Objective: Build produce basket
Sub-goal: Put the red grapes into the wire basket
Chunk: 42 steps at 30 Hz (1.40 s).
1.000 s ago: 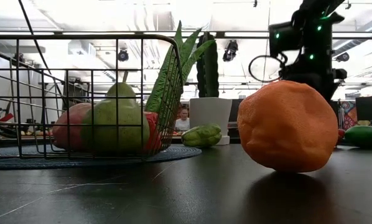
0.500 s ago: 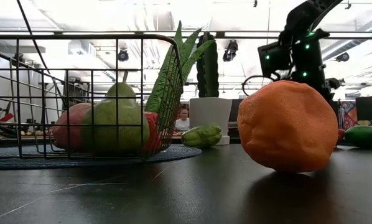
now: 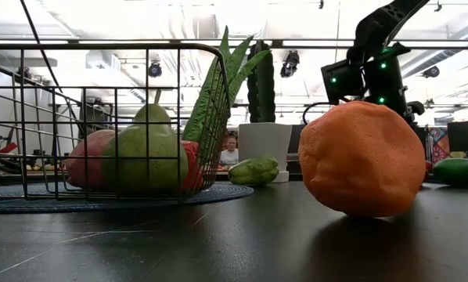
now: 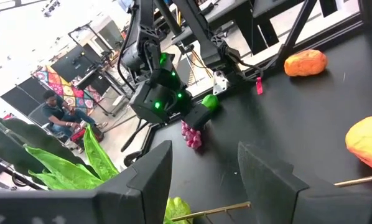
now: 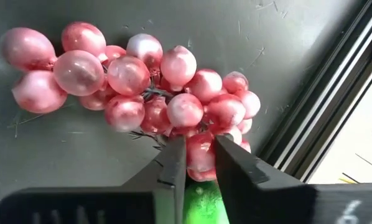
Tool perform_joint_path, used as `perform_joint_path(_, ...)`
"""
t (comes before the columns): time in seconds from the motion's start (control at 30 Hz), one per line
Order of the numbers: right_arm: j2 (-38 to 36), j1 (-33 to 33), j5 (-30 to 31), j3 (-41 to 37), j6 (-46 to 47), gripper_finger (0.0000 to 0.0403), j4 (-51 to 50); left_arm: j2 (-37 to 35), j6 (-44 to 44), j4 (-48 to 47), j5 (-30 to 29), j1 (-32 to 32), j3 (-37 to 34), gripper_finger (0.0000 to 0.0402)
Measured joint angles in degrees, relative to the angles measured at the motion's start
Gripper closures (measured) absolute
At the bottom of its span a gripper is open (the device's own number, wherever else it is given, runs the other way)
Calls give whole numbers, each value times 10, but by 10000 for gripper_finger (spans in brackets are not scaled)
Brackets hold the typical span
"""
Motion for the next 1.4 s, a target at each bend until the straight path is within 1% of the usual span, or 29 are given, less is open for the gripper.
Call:
perform_joint_path(0.17, -15, 0, -4, 0, -7, 371, 0, 0, 0, 0, 0, 0, -1, 234)
perform_joint_path(0.33, -46, 0, -5, 0, -17, 379, 0, 0, 1, 2, 0, 0, -1, 234)
perform_joint_path(0.43, -79, 1, -10, 0, -20, 380, 0, 0, 4, 9, 0, 0, -1, 234)
perform_joint_path(0.57, -135, 12, -32, 0, -23, 381, 0, 0, 8, 15, 0, 0, -1, 234)
perform_joint_path(0.67, -182, 31, -40, 1, -23, 381, 1, 0, 25, 49, 0, 0, -3, 234)
perform_joint_path(0.83, -258, 76, -40, 2, -32, 381, 3, 0, 50, 101, -1, 0, -10, 234)
perform_joint_path(0.97, -308, 131, -40, 2, -46, 381, 19, 0, 55, 123, -1, 0, -12, 234)
perform_joint_path(1.1, -341, 197, -40, 2, -69, 381, 92, -1, 60, 163, -2, 0, -16, 234)
perform_joint_path(1.23, -356, 261, -39, 3, -103, 381, 181, -1, 61, 182, -6, 0, -16, 234)
perform_joint_path(1.33, -355, 307, -40, 3, -145, 381, 252, -3, 60, 199, -35, 0, -16, 234)
perform_joint_path(1.4, -347, 336, -41, 3, -189, 381, 300, -4, 60, 206, -58, -1, -16, 234)
